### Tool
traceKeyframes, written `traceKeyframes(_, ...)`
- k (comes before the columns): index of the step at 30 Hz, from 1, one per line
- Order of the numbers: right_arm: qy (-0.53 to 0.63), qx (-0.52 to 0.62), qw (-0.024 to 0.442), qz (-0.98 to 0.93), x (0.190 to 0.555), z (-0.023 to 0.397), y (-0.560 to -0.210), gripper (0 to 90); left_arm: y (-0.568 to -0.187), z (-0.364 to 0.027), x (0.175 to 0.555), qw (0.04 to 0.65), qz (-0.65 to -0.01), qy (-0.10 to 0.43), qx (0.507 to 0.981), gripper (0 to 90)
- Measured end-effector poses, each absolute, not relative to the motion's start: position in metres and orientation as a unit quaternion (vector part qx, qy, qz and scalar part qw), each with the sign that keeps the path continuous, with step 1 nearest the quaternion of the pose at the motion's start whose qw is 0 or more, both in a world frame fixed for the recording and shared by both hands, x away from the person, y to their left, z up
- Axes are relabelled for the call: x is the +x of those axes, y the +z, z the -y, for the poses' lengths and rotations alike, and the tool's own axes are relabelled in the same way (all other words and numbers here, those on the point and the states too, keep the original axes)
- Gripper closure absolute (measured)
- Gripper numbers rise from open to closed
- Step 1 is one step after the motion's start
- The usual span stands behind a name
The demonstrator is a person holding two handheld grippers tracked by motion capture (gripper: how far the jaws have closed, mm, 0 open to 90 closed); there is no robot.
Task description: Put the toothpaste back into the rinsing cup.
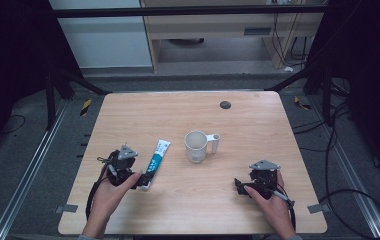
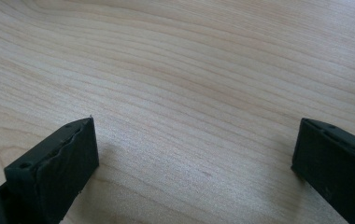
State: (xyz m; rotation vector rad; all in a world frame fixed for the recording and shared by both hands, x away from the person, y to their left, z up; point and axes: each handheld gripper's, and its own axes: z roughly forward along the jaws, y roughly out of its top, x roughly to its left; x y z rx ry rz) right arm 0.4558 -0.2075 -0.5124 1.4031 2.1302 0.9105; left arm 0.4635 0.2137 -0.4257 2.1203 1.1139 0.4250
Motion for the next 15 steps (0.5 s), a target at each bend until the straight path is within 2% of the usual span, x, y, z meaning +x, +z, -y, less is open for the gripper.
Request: traceKeyframes(15,0.329,0.505,0.215,-0.768,0.456,0.208,-0.512,0.6,-0.408,-0.179,0.488,0.289,-0.396,0.162,0.856,9.1)
